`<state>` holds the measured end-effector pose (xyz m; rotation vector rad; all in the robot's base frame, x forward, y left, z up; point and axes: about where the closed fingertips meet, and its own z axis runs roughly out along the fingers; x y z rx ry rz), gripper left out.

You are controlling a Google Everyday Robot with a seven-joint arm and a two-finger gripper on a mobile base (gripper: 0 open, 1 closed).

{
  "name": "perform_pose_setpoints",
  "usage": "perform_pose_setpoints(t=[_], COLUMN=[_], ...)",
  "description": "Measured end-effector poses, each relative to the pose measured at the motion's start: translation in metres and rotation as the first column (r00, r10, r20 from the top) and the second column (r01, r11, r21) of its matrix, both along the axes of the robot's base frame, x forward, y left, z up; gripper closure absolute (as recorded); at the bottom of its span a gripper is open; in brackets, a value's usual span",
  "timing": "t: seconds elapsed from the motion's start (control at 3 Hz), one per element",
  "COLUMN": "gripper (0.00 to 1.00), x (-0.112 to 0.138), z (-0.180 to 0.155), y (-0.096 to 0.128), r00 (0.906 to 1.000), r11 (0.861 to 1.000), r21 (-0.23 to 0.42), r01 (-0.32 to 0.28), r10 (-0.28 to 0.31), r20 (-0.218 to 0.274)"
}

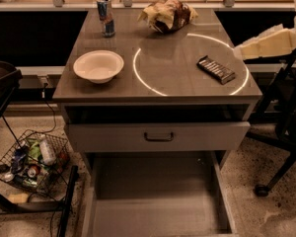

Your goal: Place rxbar chocolate into paper bowl

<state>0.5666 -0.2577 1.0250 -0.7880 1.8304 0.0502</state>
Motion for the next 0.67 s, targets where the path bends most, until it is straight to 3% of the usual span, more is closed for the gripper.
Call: perform_pose_setpoints(t=[0.33, 0.67], gripper=[0.00, 0.00], x=[0.000, 0.036], z=[0.000, -0.019], y=[0.000, -0.002], r00=[1.0000, 0.9995], r11=[1.000, 0.996], r21=[0.000, 0.079], r01=[0.000, -0.031], r10=[0.000, 0.032], r20=[0.000, -0.009])
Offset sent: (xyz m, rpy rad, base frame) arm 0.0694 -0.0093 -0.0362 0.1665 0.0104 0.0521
